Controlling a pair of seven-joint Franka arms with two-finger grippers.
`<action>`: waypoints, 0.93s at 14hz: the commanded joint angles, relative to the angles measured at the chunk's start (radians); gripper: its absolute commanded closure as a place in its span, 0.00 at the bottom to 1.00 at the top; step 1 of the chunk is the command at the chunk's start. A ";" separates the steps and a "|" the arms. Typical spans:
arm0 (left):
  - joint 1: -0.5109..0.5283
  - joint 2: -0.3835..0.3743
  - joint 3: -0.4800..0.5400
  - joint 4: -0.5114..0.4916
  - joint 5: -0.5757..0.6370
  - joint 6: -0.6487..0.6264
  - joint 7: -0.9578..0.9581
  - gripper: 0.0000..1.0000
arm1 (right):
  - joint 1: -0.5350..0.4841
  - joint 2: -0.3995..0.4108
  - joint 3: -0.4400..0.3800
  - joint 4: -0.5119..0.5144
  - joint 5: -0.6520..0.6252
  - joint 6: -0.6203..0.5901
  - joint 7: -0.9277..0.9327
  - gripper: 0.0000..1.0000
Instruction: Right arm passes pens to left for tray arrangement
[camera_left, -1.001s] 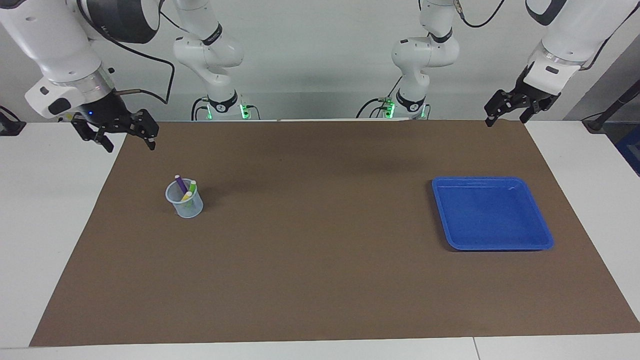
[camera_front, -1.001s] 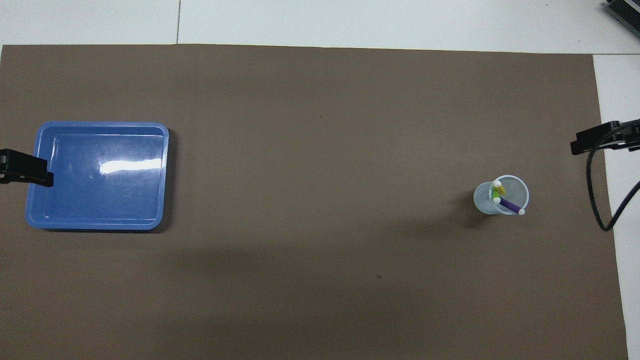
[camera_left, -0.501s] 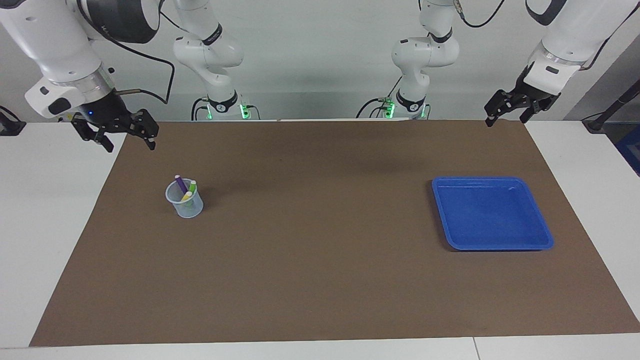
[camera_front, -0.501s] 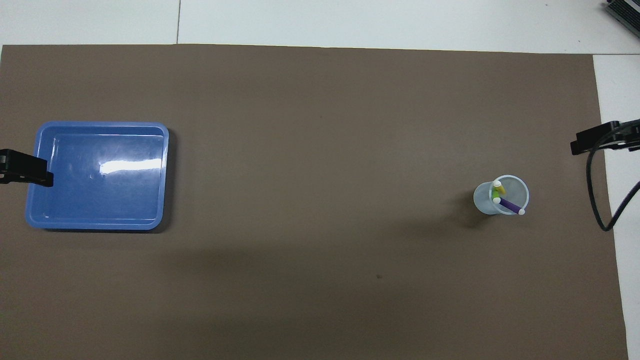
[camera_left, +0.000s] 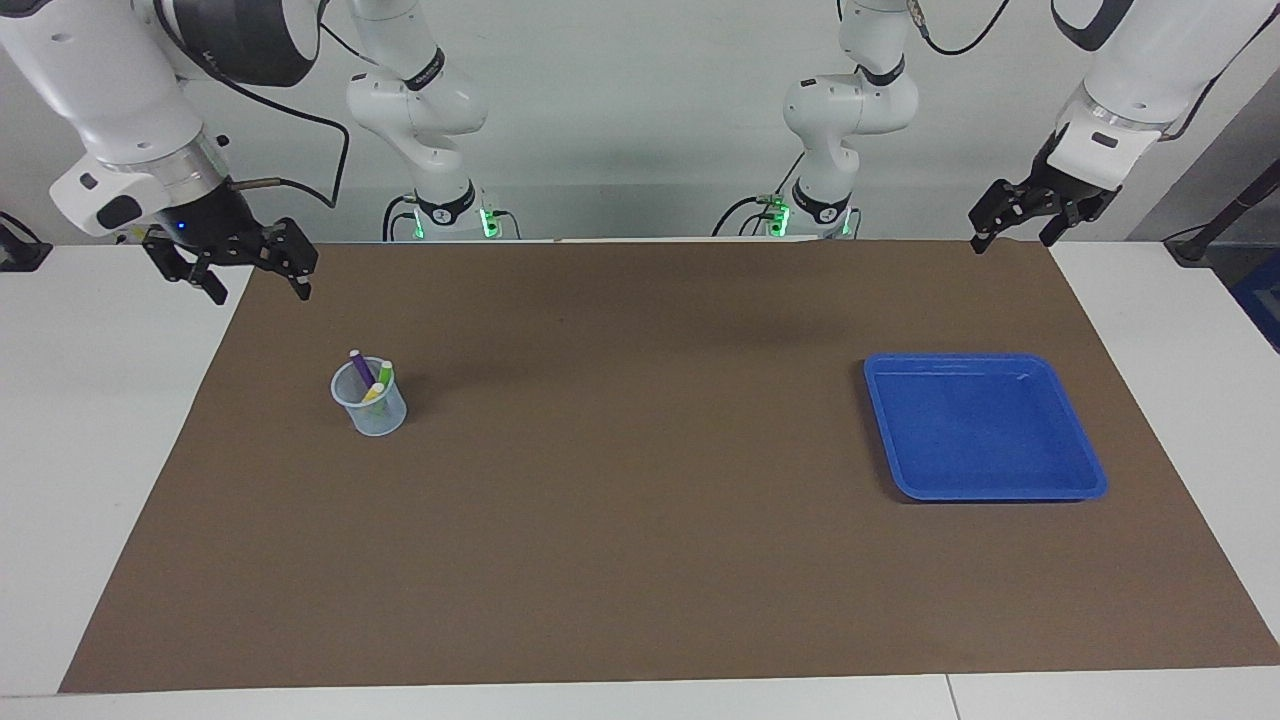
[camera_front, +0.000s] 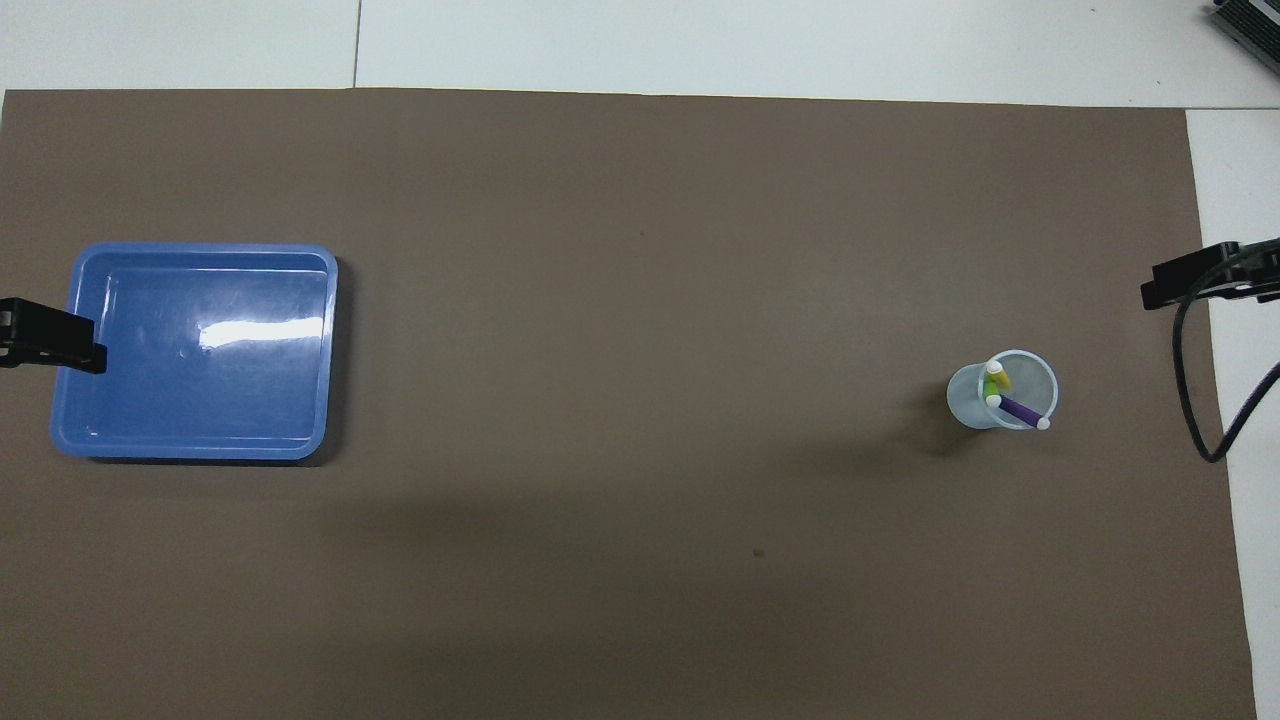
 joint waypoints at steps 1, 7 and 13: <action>0.005 -0.021 0.002 -0.018 -0.007 0.012 0.000 0.00 | -0.008 -0.021 0.004 -0.026 0.002 0.025 -0.025 0.00; 0.005 -0.021 0.002 -0.018 -0.007 0.013 0.000 0.00 | -0.010 -0.021 0.004 -0.026 0.002 0.025 -0.025 0.00; 0.012 -0.022 0.002 -0.027 -0.007 0.015 0.000 0.00 | -0.008 -0.033 0.007 -0.049 0.014 0.025 -0.021 0.00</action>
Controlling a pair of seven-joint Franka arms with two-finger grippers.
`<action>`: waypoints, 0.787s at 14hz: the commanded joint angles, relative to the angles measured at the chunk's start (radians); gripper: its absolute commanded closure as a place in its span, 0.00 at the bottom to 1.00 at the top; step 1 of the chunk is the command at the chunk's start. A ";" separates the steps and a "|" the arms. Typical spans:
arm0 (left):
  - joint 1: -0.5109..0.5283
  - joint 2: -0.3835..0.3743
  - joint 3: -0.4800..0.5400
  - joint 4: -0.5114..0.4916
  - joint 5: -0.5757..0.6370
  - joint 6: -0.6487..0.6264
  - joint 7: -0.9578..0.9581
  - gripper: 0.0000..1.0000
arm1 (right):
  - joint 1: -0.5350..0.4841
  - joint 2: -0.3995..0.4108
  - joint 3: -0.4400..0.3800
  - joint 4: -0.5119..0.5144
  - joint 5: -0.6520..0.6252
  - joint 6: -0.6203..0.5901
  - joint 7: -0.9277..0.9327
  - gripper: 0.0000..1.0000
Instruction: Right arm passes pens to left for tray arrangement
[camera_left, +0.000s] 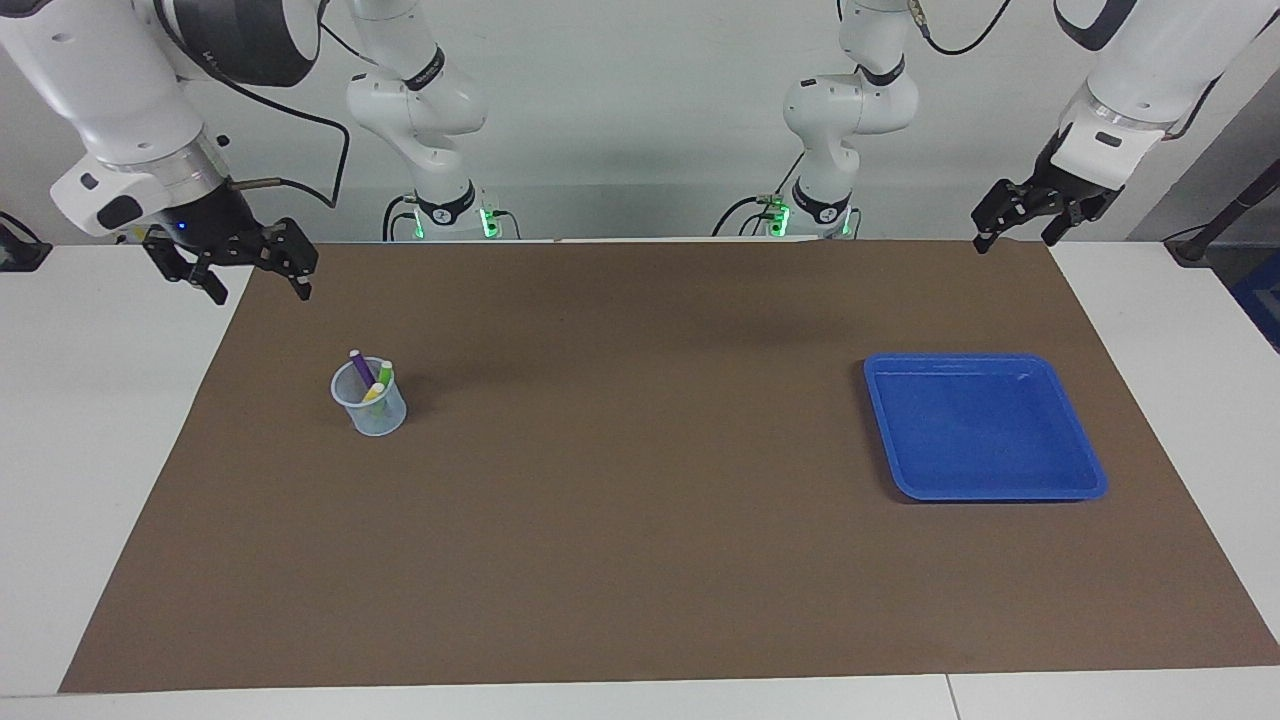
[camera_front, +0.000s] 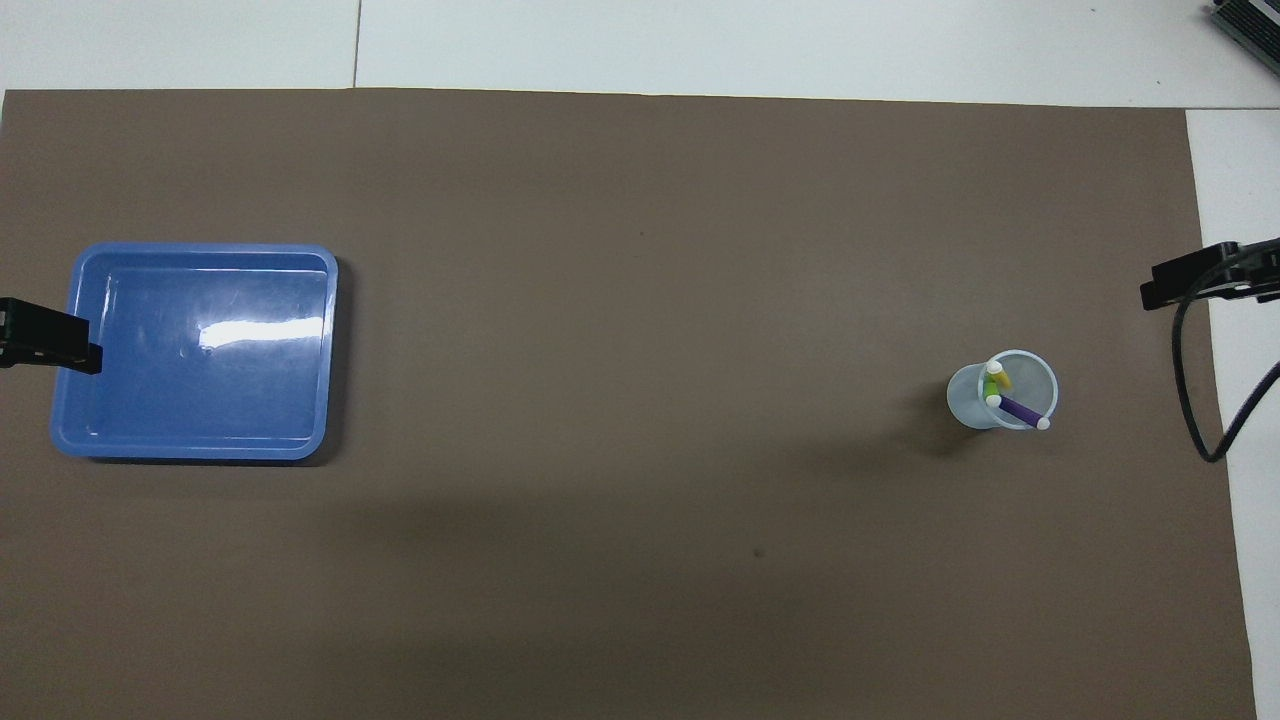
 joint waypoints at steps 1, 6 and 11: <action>0.010 -0.023 -0.001 -0.026 -0.007 0.016 0.000 0.00 | -0.007 -0.036 0.006 -0.060 0.014 0.028 -0.019 0.00; 0.013 -0.028 -0.001 -0.029 -0.007 0.016 0.000 0.00 | 0.002 -0.107 0.006 -0.216 0.014 0.140 -0.015 0.00; 0.020 -0.034 -0.001 -0.041 -0.007 0.018 0.000 0.00 | 0.042 -0.162 0.011 -0.360 0.014 0.257 0.033 0.00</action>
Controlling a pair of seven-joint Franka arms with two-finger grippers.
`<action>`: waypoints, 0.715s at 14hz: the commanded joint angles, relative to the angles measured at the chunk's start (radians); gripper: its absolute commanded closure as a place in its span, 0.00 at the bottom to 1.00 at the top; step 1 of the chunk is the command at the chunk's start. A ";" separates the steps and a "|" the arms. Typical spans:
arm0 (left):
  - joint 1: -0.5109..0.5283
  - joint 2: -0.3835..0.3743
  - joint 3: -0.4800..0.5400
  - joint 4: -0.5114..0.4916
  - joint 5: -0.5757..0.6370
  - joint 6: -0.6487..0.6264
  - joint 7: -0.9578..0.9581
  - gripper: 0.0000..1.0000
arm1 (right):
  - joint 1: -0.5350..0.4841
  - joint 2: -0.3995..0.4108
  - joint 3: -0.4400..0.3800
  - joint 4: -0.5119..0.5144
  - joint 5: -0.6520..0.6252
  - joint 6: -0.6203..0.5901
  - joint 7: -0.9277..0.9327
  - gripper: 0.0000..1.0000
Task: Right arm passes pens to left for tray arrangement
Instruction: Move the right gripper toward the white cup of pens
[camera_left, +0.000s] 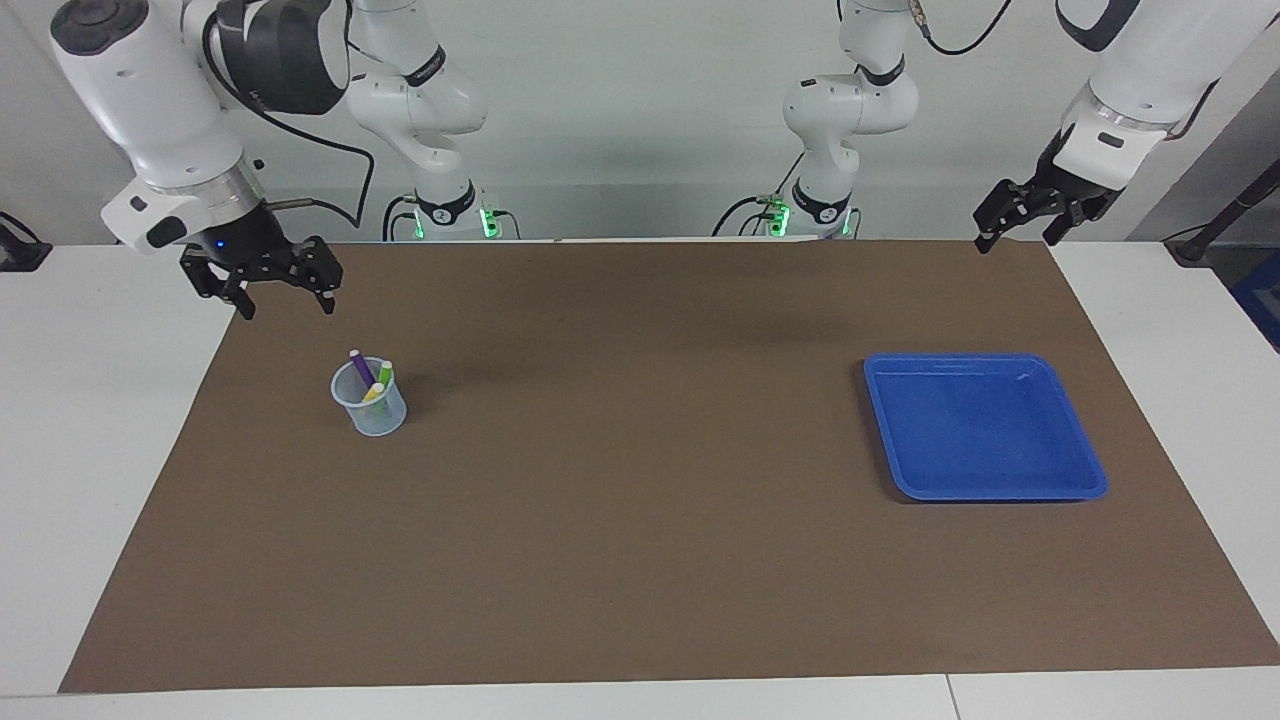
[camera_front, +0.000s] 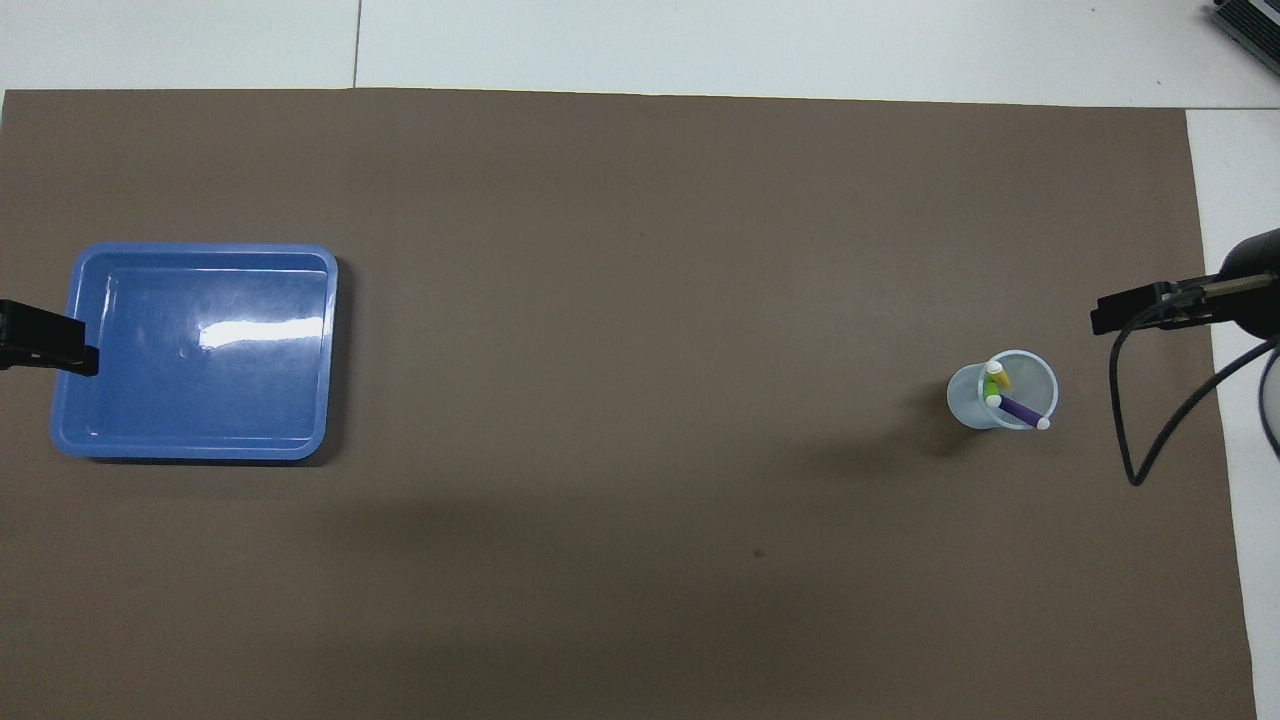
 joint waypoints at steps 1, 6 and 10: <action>0.012 -0.031 -0.004 -0.036 -0.007 0.018 -0.001 0.00 | 0.020 -0.060 0.004 -0.120 0.015 0.072 0.036 0.00; 0.010 -0.033 -0.004 -0.039 -0.007 0.012 -0.003 0.00 | 0.040 -0.046 0.004 -0.178 0.015 0.157 0.040 0.00; 0.015 -0.040 -0.004 -0.056 -0.007 0.021 0.003 0.00 | 0.067 -0.002 0.004 -0.189 0.015 0.201 0.060 0.00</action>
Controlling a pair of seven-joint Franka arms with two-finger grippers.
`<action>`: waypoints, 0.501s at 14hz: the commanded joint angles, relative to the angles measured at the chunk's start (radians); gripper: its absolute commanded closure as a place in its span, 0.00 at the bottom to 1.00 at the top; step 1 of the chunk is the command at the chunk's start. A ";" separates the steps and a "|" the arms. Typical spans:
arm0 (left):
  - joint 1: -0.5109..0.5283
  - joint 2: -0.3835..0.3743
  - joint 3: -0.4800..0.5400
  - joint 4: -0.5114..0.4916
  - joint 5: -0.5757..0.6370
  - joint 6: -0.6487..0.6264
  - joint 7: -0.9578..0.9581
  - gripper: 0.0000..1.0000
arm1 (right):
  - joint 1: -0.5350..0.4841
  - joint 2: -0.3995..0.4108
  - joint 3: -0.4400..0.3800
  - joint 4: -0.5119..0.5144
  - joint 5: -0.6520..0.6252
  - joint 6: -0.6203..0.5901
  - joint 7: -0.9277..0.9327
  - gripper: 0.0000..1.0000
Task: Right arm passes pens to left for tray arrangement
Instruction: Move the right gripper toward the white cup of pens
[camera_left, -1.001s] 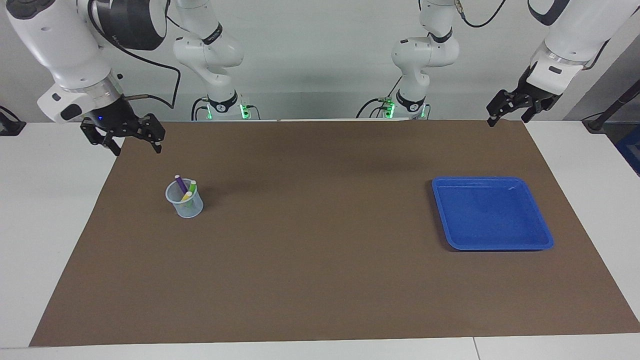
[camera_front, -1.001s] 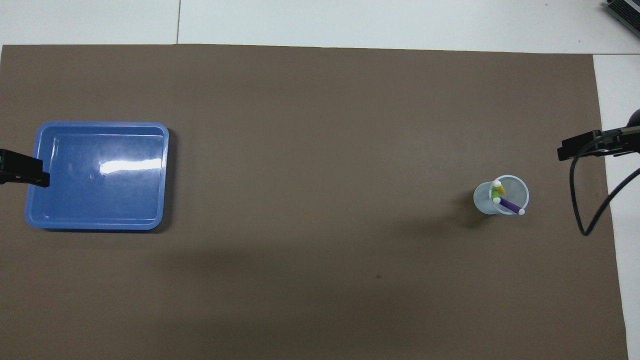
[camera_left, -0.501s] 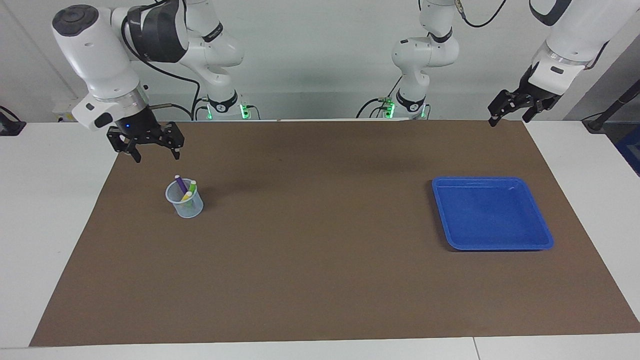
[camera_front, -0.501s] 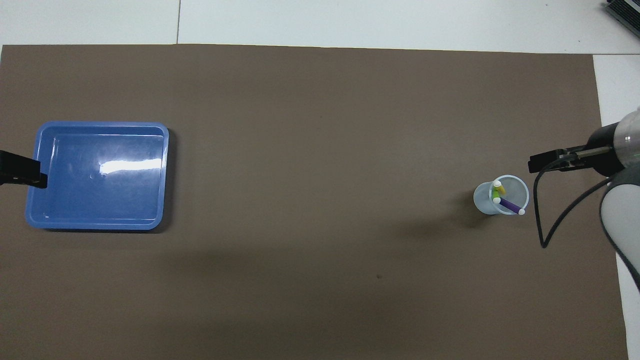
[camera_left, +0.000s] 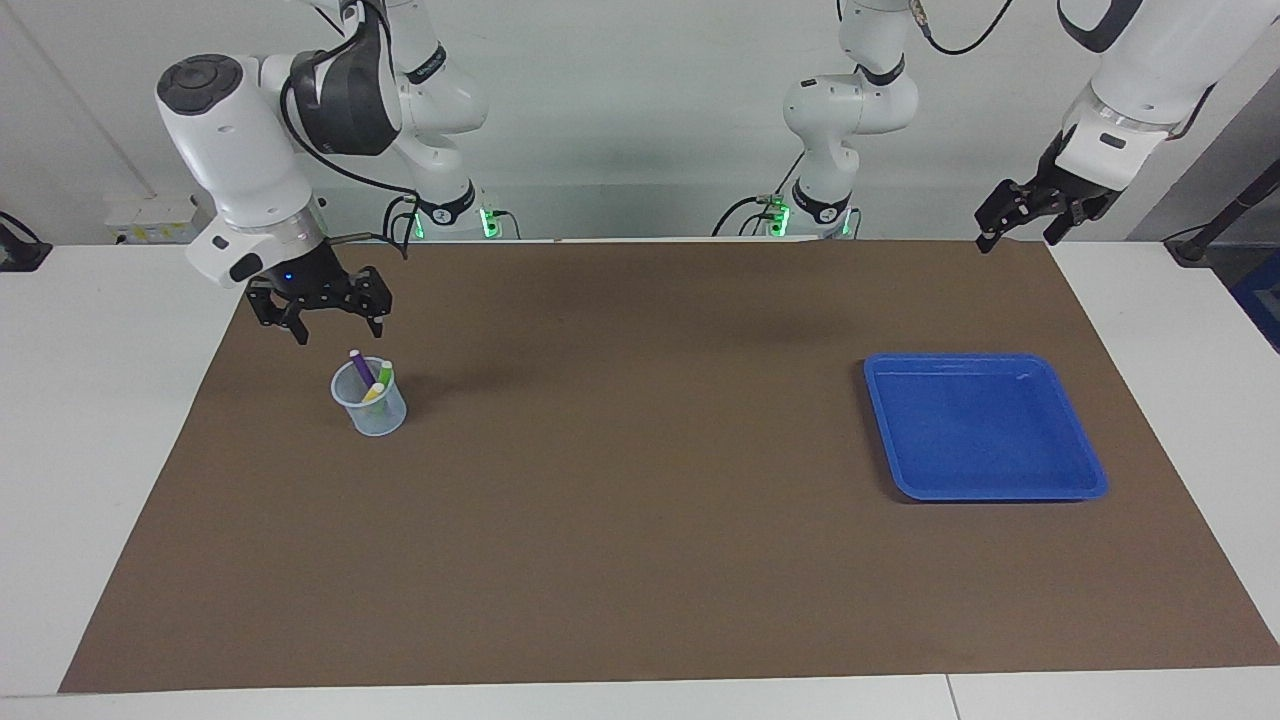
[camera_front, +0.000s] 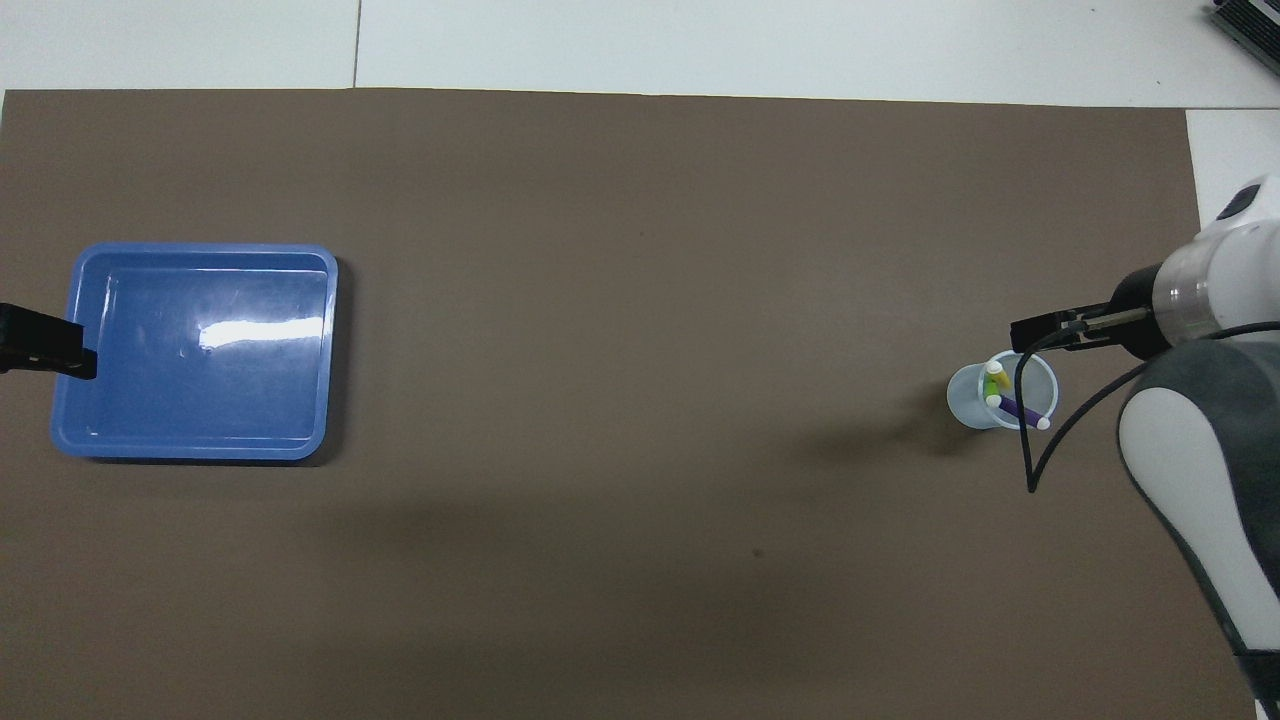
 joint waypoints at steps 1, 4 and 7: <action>0.011 -0.037 -0.004 -0.048 -0.007 0.028 0.003 0.00 | 0.009 0.025 0.001 -0.019 0.013 0.036 0.033 0.00; 0.009 -0.040 -0.004 -0.054 -0.007 0.031 -0.001 0.00 | 0.011 0.063 0.001 -0.019 0.013 0.067 0.035 0.00; 0.009 -0.040 -0.004 -0.054 -0.007 0.031 0.000 0.00 | 0.031 0.088 0.001 -0.020 0.014 0.082 0.039 0.00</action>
